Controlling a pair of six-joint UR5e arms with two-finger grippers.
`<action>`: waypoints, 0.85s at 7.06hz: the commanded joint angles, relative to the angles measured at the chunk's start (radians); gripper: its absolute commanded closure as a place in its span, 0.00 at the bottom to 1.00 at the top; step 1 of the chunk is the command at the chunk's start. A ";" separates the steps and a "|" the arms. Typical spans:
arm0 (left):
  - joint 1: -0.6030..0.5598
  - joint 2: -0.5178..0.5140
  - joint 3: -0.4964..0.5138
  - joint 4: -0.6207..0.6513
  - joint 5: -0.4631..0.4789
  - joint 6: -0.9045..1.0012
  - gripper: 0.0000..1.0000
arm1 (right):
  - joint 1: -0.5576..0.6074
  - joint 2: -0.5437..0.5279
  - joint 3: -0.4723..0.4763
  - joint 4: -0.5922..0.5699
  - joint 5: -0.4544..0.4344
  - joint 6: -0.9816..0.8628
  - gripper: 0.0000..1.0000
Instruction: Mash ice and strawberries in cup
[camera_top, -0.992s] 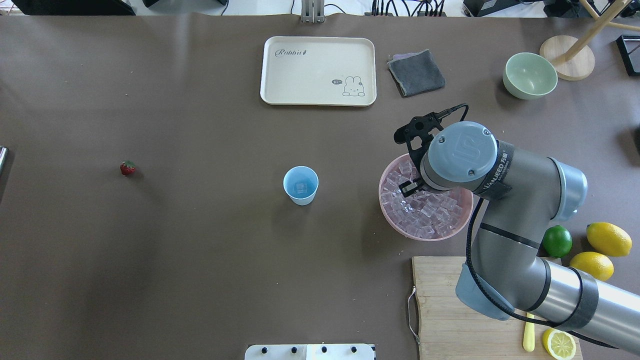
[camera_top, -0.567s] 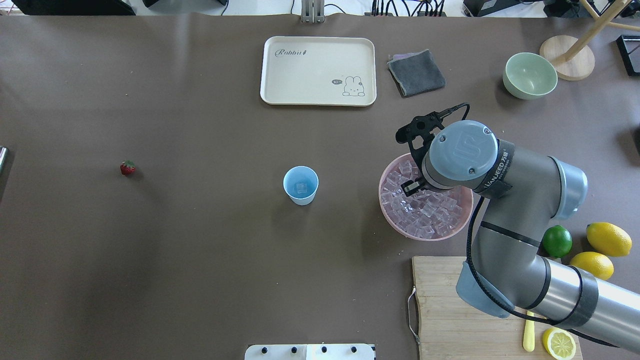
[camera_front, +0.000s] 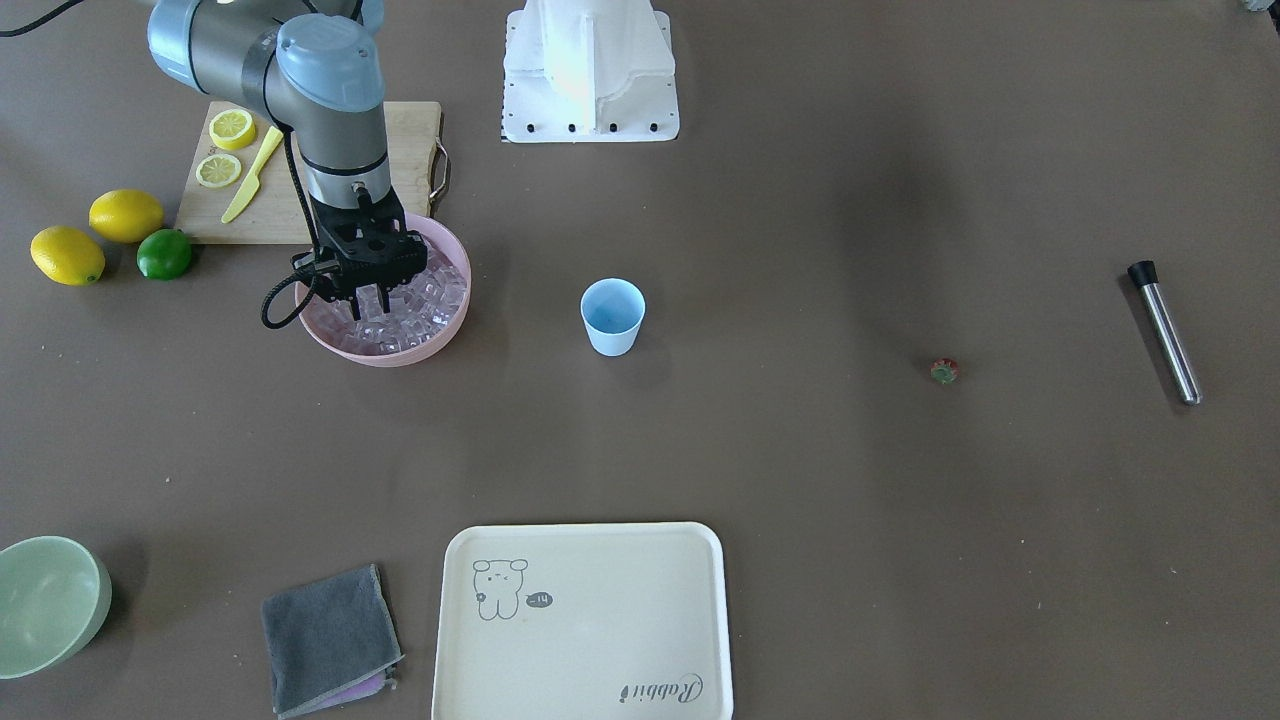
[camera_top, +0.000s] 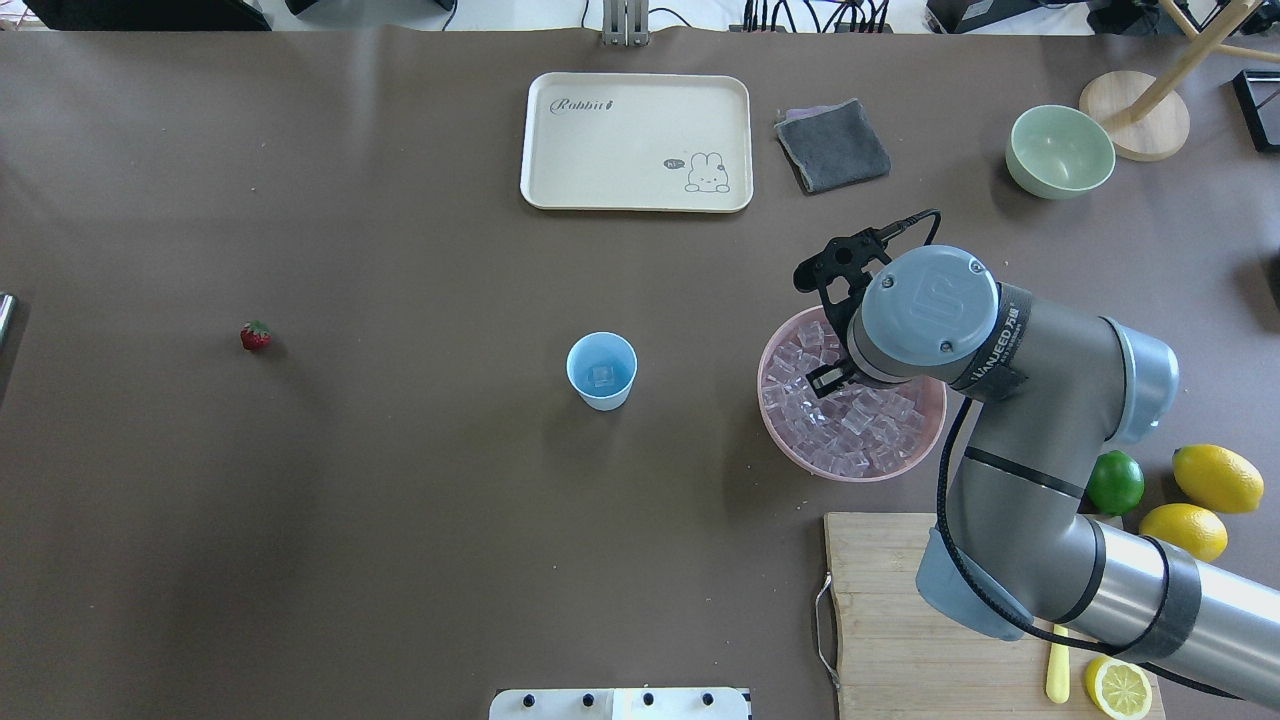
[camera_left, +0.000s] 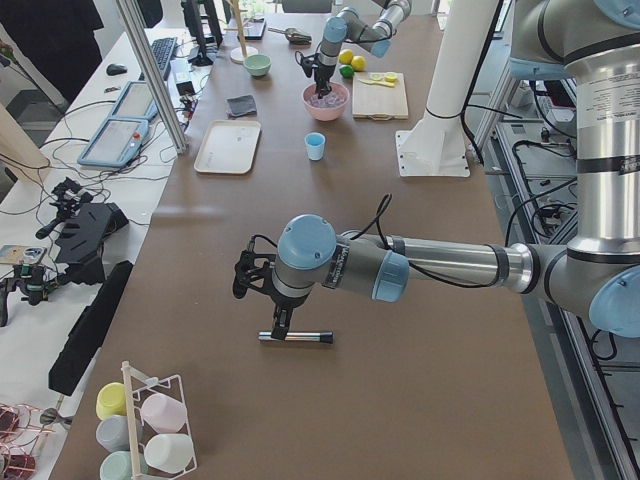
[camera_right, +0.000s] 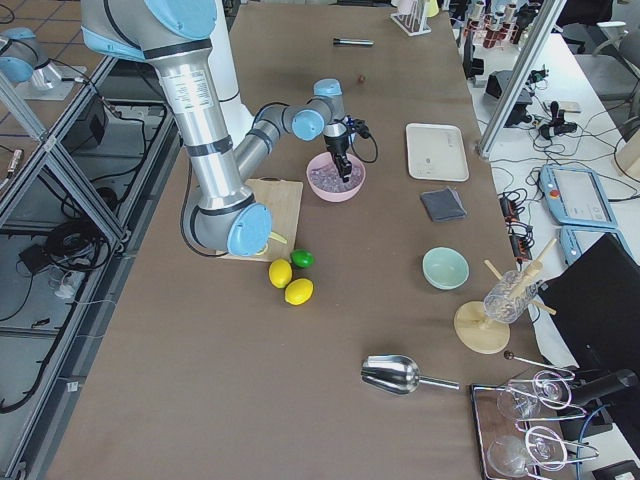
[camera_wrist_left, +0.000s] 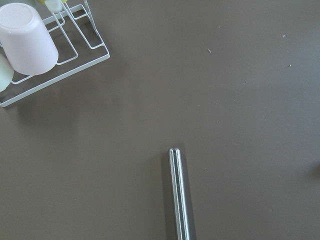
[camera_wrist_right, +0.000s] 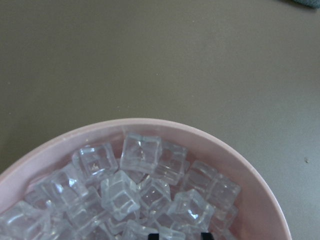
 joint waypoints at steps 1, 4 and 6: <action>-0.002 0.000 -0.009 0.000 0.000 0.000 0.01 | -0.007 0.001 -0.004 0.001 0.000 0.001 0.58; -0.008 0.015 -0.018 -0.002 0.000 0.000 0.01 | -0.004 0.004 0.002 0.000 0.006 -0.002 0.48; -0.009 0.015 -0.018 -0.002 0.000 0.000 0.01 | -0.007 -0.001 -0.002 0.001 0.006 -0.001 0.48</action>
